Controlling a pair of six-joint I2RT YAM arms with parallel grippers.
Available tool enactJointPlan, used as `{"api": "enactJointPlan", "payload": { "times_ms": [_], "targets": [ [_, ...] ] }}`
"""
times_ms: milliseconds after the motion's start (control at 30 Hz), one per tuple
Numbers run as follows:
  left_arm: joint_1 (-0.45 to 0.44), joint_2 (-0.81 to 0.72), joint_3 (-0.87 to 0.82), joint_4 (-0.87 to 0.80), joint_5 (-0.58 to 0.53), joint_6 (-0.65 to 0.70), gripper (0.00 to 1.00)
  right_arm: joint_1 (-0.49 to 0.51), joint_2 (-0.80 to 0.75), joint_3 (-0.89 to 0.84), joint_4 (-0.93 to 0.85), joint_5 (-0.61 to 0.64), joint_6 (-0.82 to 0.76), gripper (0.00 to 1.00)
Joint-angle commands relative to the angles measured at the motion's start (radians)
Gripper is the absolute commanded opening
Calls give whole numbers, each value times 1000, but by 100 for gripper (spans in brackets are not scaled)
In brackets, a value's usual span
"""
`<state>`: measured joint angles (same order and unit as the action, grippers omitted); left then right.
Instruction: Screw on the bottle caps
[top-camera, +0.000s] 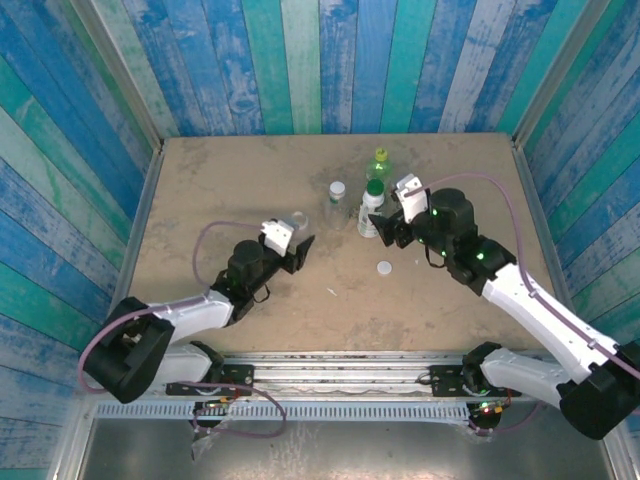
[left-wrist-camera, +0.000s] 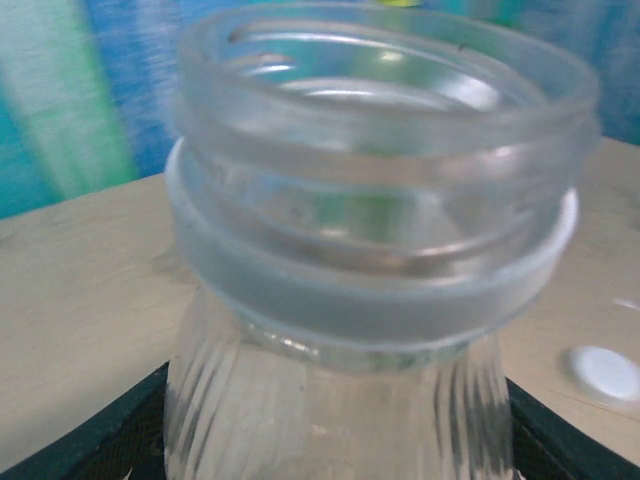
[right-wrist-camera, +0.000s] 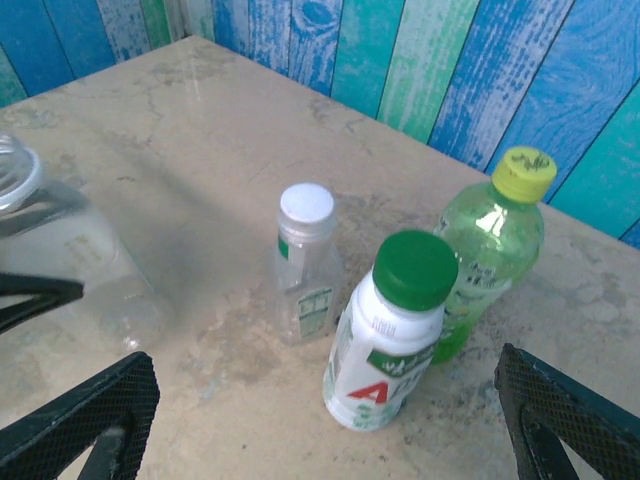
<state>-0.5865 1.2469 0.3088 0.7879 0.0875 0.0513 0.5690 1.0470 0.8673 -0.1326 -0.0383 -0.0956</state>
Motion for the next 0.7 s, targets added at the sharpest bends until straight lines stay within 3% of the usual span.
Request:
{"api": "enactJointPlan", "payload": {
  "times_ms": [0,100,267,400,567,667],
  "targets": [
    [-18,-30,-6,16,275,90,50,5,-55,-47,-15,-3,26,90],
    [-26,16,20,9,402,107,50,6,-88,-82,-25,8,60,91],
    [-33,117,78,-33,512,114,51,5,-115,-112,-39,40,133,92],
    [-35,192,96,-11,555,117,52,5,-115,-122,-36,64,149,100],
    [-35,248,101,39,605,123,57,6,-137,-148,-6,26,129,100],
    [-34,269,93,82,607,114,62,5,-166,-170,15,64,165,100]
  ]
}}
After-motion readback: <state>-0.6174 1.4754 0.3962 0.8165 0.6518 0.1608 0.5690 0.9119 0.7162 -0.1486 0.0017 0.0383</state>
